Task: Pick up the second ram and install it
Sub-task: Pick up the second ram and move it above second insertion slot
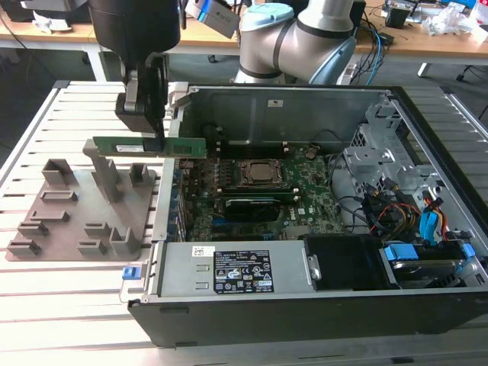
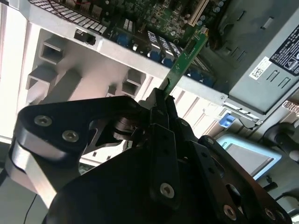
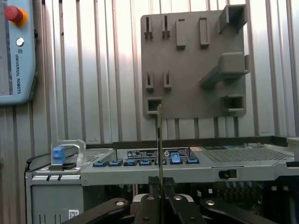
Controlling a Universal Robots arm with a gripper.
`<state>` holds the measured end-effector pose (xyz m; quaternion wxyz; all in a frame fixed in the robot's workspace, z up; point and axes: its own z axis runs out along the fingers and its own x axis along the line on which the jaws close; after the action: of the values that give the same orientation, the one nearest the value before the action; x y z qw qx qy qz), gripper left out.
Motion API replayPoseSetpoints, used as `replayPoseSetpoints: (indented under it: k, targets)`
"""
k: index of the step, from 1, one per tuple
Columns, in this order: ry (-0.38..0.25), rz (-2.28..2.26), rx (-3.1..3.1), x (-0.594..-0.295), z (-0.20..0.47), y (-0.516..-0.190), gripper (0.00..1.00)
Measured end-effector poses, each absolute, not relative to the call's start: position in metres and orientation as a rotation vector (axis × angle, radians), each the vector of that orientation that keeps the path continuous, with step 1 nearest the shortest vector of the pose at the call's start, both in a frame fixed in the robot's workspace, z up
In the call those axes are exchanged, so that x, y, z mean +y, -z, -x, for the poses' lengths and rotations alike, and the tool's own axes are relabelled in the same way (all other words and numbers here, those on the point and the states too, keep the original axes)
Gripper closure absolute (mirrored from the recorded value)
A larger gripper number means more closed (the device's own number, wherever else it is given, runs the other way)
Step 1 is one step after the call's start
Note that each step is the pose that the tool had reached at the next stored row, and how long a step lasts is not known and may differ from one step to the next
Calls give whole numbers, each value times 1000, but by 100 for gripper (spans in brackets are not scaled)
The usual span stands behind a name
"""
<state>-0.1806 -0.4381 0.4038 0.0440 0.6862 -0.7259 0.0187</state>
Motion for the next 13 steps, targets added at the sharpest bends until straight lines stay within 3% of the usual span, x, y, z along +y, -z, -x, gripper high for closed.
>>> replayPoseSetpoints:
  k: [13]
  targets:
    - [-81,-2086,-2208,-438,151,-404,86]
